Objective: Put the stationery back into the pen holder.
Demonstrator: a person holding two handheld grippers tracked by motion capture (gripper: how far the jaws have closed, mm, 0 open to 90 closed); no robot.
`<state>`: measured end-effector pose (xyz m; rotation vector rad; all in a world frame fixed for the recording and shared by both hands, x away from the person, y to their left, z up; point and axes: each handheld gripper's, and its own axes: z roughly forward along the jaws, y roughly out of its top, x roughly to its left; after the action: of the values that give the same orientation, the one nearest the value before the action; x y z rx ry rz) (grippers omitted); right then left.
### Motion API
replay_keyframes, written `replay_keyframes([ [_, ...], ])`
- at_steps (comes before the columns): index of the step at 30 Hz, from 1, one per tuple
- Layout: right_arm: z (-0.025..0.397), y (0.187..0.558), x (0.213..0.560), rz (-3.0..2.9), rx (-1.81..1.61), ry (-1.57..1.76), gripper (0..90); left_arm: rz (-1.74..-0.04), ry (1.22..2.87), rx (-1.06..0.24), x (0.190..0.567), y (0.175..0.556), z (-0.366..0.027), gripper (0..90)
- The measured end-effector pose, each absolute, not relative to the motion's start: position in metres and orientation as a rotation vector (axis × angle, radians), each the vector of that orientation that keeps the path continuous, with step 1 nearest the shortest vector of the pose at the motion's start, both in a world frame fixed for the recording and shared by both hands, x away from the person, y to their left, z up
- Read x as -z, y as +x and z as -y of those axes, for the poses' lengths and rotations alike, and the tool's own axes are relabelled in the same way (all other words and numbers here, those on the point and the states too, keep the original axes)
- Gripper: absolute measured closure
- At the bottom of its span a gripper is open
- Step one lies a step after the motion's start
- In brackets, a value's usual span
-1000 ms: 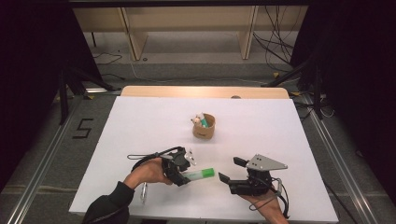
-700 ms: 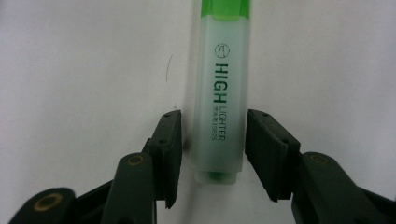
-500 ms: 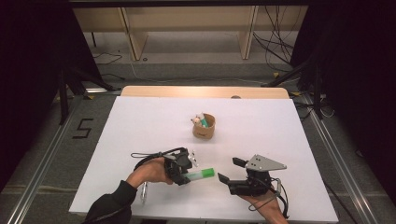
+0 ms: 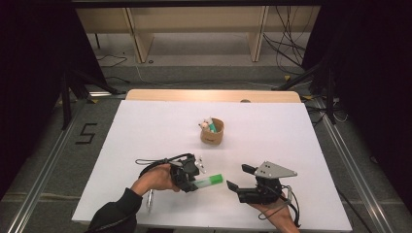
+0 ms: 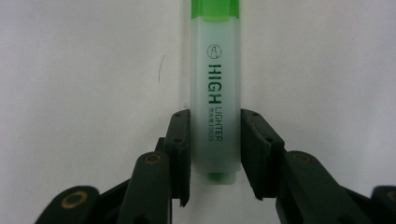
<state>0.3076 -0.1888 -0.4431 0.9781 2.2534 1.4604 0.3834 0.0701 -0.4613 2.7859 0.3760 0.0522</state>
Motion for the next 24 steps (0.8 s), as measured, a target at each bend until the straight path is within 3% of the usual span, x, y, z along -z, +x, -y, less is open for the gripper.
replay_keyframes([
  [7,0.189,0.308,0.444,-2.249,-1.461,0.982,23.1,-0.446,2.728,-0.035,0.458,0.384,-0.074,65.9],
  [24,0.192,0.31,0.446,-2.224,-1.512,1.04,21.6,-0.548,2.457,-0.236,0.456,0.373,-0.088,65.8],
])
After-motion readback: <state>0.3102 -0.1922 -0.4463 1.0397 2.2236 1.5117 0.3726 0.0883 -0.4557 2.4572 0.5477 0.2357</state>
